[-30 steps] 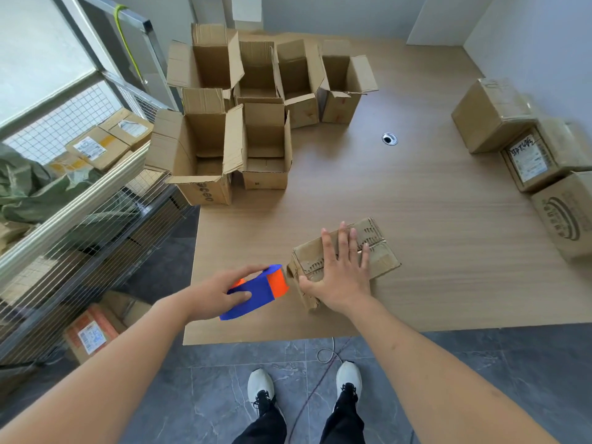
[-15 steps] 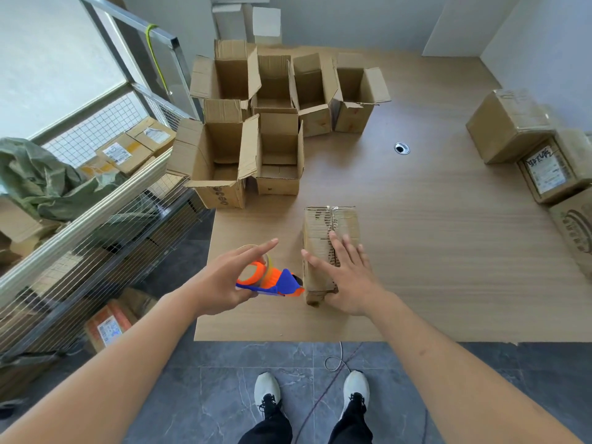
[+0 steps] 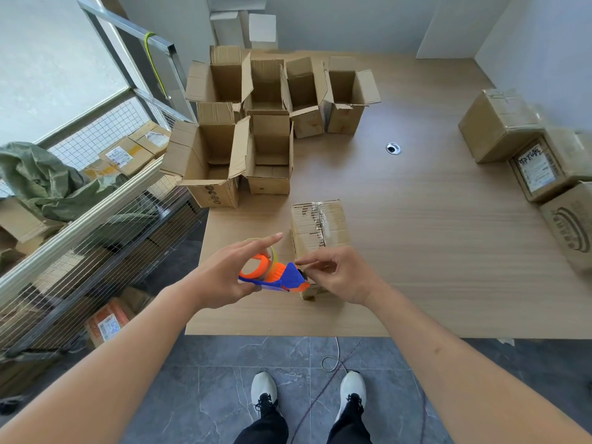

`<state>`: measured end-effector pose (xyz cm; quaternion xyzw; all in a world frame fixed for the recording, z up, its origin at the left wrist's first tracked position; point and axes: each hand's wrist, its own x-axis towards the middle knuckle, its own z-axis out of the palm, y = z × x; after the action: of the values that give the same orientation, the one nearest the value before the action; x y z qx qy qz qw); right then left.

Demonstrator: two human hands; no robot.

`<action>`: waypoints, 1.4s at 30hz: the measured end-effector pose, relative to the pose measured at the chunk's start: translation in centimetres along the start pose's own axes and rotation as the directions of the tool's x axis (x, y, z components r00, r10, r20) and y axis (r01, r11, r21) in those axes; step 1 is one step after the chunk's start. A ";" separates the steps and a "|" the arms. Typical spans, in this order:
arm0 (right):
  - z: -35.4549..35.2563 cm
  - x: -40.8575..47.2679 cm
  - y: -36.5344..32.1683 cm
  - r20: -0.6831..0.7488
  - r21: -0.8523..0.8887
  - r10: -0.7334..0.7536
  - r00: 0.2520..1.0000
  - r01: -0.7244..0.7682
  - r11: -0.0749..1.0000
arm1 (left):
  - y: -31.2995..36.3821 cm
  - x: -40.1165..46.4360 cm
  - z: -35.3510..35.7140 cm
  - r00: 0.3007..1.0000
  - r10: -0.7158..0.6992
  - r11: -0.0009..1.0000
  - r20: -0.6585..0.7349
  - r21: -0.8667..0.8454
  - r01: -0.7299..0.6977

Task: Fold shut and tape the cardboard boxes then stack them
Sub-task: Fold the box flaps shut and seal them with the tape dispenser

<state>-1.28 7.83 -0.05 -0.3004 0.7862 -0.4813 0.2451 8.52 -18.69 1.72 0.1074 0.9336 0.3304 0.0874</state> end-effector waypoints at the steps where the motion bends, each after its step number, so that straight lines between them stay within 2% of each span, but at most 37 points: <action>1: -0.2 0.0 -0.2 -0.013 0.008 0.001 1.000 -0.001 1.000 | 0.2 0.1 0.1 1.000 0.002 1.000 -0.001 0.004 -0.002; 6: -1.2 -0.2 -0.9 -0.054 -0.012 -0.027 0.998 0.027 1.000 | 1.2 0.5 0.4 1.000 0.028 0.999 -0.005 -0.019 -0.028; 11: -2.5 -1.5 -1.5 0.013 0.044 0.060 0.998 -0.061 0.997 | 2.2 0.6 0.5 1.000 0.020 1.000 -0.012 -0.017 -0.020; 15: -3.1 -2.2 -1.6 0.063 0.042 0.042 0.997 -0.044 0.998 | 2.8 0.7 0.5 1.000 0.017 1.000 -0.015 -0.014 -0.017; 23: -3.6 -1.6 -1.3 -0.108 -0.047 0.011 0.994 -0.016 0.999 | 4.4 1.4 1.0 1.000 -0.019 1.000 0.023 -0.018 0.019; 29: -3.5 -1.8 -0.4 -0.182 -0.057 0.060 0.981 -0.072 0.996 | 4.5 1.3 2.4 0.993 0.002 0.995 0.121 0.096 -0.014; 32: -3.2 -2.5 0.1 -0.171 -0.050 0.075 0.982 -0.085 0.995 | 3.9 0.7 2.4 0.977 -0.062 0.997 0.203 0.047 0.054; 39: -4.8 -4.3 2.6 -0.304 -0.022 0.171 0.937 -0.186 0.982 | 2.8 -0.2 0.9 0.928 -0.184 0.976 0.325 -0.050 0.211; 42: -6.4 -5.3 4.0 -0.314 -0.004 0.201 0.928 -0.213 0.977 | 1.7 -1.5 0.4 0.896 -0.255 0.951 0.364 -0.075 0.301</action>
<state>-2.84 16.94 -0.44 -0.1409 0.8512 -0.4791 0.1615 10.28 -17.59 2.63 0.0238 0.8854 0.3498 0.3052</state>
